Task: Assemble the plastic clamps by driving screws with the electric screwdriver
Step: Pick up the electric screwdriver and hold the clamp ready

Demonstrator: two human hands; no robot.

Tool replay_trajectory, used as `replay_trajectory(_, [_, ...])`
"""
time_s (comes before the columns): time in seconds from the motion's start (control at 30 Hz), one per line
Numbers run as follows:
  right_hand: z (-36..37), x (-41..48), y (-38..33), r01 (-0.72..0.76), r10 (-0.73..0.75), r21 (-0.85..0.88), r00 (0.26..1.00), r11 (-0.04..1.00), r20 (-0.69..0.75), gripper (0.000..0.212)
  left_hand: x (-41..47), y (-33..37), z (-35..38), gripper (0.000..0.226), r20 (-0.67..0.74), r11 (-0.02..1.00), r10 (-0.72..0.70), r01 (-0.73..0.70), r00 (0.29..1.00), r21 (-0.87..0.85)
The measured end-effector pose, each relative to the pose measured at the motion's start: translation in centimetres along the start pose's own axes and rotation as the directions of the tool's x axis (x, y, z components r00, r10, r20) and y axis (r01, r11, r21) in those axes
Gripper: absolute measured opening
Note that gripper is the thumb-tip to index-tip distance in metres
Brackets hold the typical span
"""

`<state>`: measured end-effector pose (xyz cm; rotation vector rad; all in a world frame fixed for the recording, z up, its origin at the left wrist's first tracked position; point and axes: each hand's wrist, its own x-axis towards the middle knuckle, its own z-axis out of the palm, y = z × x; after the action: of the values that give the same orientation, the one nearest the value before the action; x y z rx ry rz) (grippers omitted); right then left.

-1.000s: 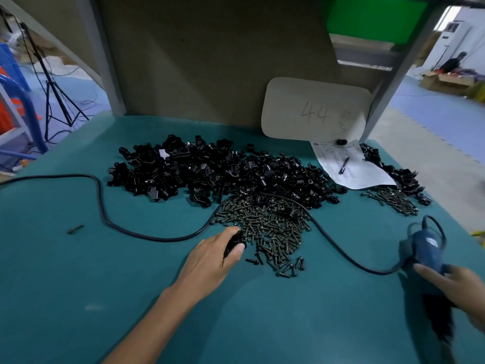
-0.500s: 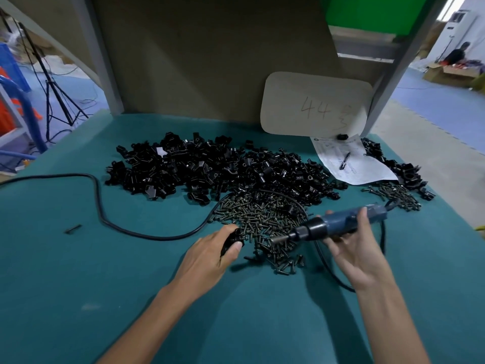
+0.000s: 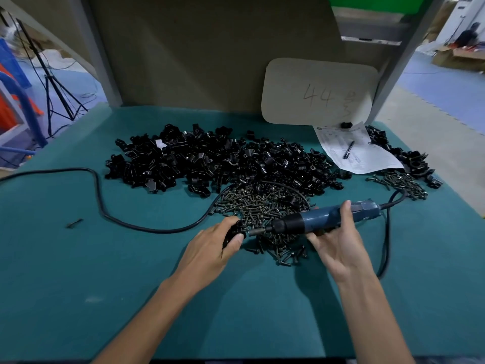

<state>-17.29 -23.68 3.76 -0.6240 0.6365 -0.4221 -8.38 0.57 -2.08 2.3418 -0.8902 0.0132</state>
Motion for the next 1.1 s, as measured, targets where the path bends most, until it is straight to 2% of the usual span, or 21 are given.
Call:
replay_trajectory(0.1, [0.2, -0.1, 0.3, 0.009, -0.009, -0.002, 1.000, 1.000, 0.004, 0.066, 0.0, 0.0, 0.0, 0.034, 0.002, 1.000, 0.004, -0.004, 1.000, 0.003])
replay_trajectory(0.27, [-0.1, 0.1, 0.0, 0.022, -0.022, -0.002, 1.000, 1.000, -0.002, 0.055, 0.0, -0.2, 0.1, 0.033, -0.005, 1.000, 0.002, -0.002, 1.000, -0.005])
replay_trajectory(0.77, [-0.6, 0.6, 0.3, 0.050, -0.050, -0.005, 0.999, 0.999, 0.021, 0.053, 0.0, 0.0, -0.1, 0.038, 0.000, 1.000, 0.023, -0.023, 1.000, 0.011])
replay_trajectory(0.97, [-0.8, 0.7, 1.0, 0.060, -0.060, -0.006, 0.996, 0.998, 0.068, 0.062, 0.0, -0.2, -0.1, 0.035, -0.001, 0.999, 0.017, -0.017, 1.000, -0.037])
replay_trajectory(1.1, [-0.9, 1.0, 1.1, 0.071, -0.069, -0.020, 0.995, 0.997, 0.076, 0.062, -0.1, -0.1, -0.1, 0.032, -0.010, 0.999, 0.041, -0.040, 0.999, 0.009])
